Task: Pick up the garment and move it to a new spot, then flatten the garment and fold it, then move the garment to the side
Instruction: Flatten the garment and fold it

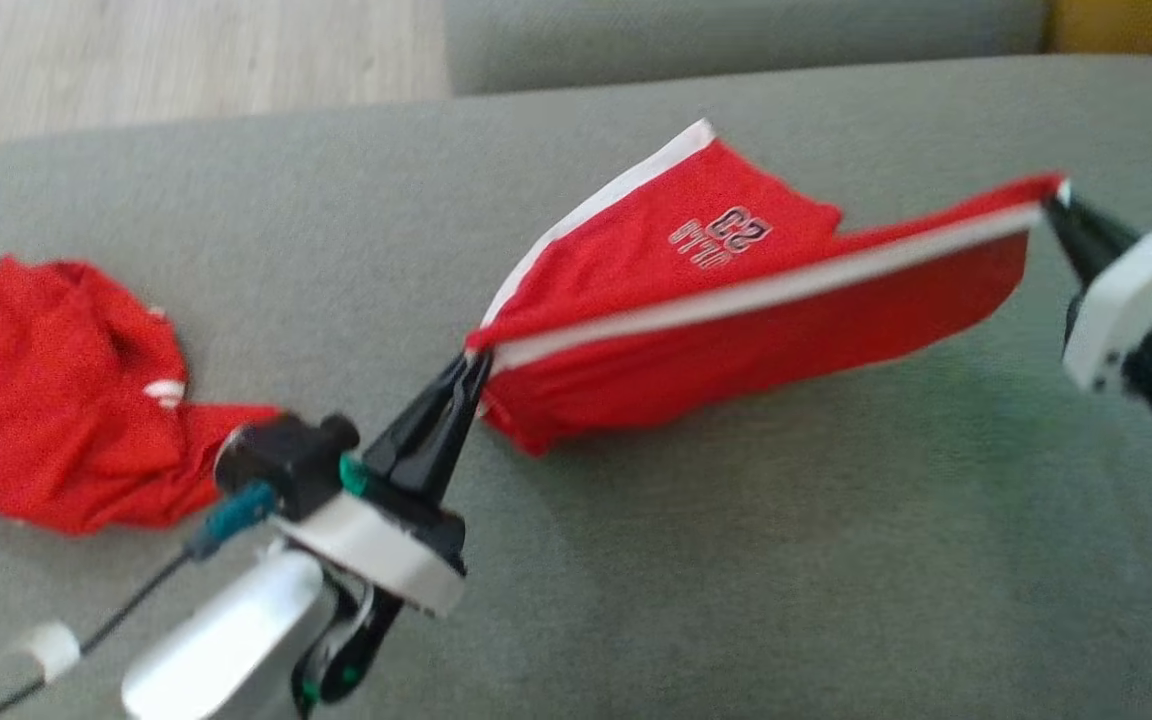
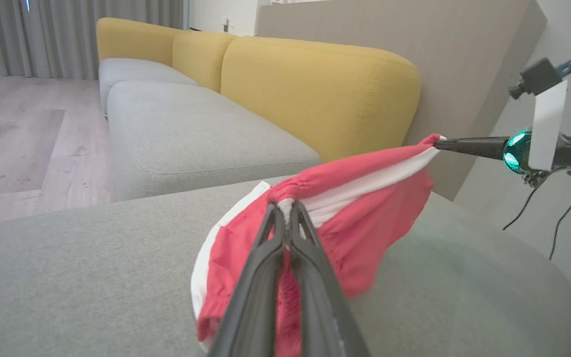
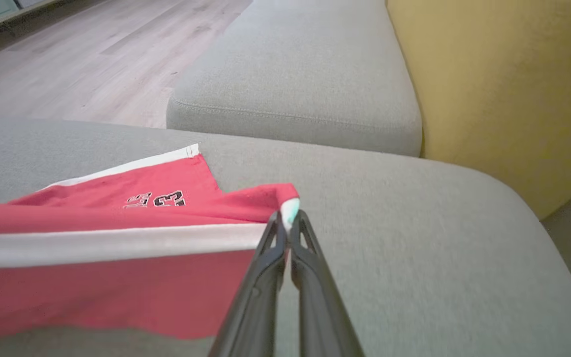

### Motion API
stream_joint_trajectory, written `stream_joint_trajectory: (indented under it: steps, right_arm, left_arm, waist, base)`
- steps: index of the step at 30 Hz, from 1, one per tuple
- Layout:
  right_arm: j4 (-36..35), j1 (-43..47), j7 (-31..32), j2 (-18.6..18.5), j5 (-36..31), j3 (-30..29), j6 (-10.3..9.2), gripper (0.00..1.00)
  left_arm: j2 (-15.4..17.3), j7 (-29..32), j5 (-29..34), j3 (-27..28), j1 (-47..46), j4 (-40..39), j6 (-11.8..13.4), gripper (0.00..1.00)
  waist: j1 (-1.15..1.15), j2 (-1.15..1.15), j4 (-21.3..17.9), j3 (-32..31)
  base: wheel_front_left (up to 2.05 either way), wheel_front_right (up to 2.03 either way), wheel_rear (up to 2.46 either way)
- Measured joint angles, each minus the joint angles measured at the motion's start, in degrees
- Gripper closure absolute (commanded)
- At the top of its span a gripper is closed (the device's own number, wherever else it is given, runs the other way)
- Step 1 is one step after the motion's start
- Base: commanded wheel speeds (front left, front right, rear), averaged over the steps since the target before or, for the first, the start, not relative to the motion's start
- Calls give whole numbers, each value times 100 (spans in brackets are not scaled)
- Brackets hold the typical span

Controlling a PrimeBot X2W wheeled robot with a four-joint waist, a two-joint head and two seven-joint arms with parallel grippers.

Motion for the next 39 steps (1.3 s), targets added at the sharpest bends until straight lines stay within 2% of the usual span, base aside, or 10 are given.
stream_joint_trajectory:
  steps: [7, 12, 18, 25, 35, 36, 37, 38, 39]
  right_arm:
    - [493, -1060, 229, 99, -415, 107, 0, 100]
    - [1022, -1733, 341, 68, -678, 494, 0, 100]
    - [1557, -2496, 244, -46, -735, 893, 0, 100]
    - [2183, -3143, 67, -98, -781, 1362, 0, 100]
    - [2856, -3527, -276, -100, -710, 1769, 0, 100]
    - [2916, -3545, -339, -100, -711, 1792, 0, 24]
    - [2993, -3576, -399, -92, -709, 1800, 0, 0]
    - [3064, -3600, -469, -80, -689, 1796, 0, 0]
    - [3140, -3620, -526, -77, -651, 1796, 0, 0]
  left_arm:
    - [-277, 85, 136, -10, -693, 530, -254, 100]
    - [-513, 71, 192, -87, -1110, 954, -532, 100]
    - [-794, -23, 276, -120, -1475, 1415, -734, 100]
    - [-1083, -121, 375, -190, -1850, 1907, -932, 100]
    - [-1366, -221, 461, -302, -2059, 2313, -1031, 100]
    - [-1399, -221, 461, -303, -2059, 2356, -1033, 100]
    - [-1427, -222, 461, -310, -2059, 2401, -1037, 100]
    - [-1444, -223, 461, -314, -2059, 2439, -1050, 100]
    - [-1451, -232, 465, -313, -2059, 2475, -1061, 85]
  waist:
    - [0, 0, 416, 573]
    - [0, 0, 715, 973]
    - [0, 0, 1032, 1375]
    - [-1, 0, 1358, 1794]
    - [-2, 0, 1627, 1994]
    - [-1, 0, 1642, 1997]
    - [-1, 0, 1653, 1994]
    - [-1, 0, 1659, 1985]
    - [-1, 0, 1663, 1970]
  base:
    - [0, 0, 0]
    - [0, 0, 0]
    - [0, 0, 0]
    - [0, 0, 0]
    - [0, 0, 0]
    - [0, 0, 0]
    - [0, 0, 0]
    - [0, 0, 0]
    - [0, 0, 0]
